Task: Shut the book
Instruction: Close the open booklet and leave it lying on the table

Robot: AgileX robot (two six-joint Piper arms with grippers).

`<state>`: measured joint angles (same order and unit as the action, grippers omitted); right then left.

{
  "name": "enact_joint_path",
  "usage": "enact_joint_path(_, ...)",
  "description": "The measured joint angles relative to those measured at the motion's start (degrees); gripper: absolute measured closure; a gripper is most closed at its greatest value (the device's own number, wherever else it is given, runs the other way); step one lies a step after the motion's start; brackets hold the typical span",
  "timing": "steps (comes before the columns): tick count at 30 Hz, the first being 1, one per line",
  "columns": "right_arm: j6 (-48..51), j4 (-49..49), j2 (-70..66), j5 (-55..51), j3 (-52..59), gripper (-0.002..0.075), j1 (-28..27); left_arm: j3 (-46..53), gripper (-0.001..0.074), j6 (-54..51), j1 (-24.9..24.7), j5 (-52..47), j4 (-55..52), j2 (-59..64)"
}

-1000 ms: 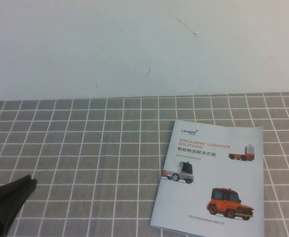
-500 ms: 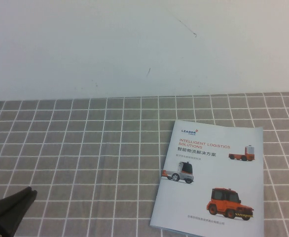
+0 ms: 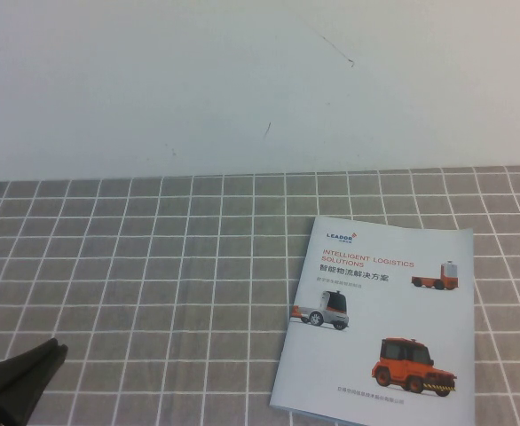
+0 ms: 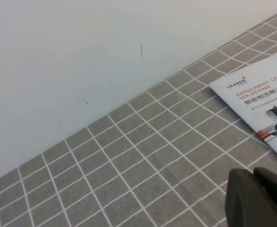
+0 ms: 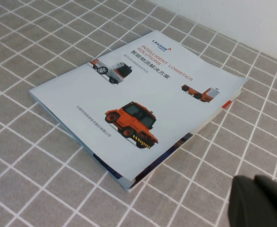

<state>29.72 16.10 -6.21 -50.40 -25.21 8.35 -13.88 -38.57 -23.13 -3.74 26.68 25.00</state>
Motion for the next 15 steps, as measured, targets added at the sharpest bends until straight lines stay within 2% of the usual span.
enact_joint_path(8, 0.0, 0.1, 0.0, 0.0, 0.0, 0.0729, 0.0, 0.1, 0.0739, 0.0, 0.0, 0.3, 0.0, 0.0)
enact_joint_path(15, 0.0, 0.3, 0.0, 0.0, 0.0, 0.0729, 0.0, 4.9, 0.0739, -0.1, 2.4, 8.8, 0.2, -7.0)
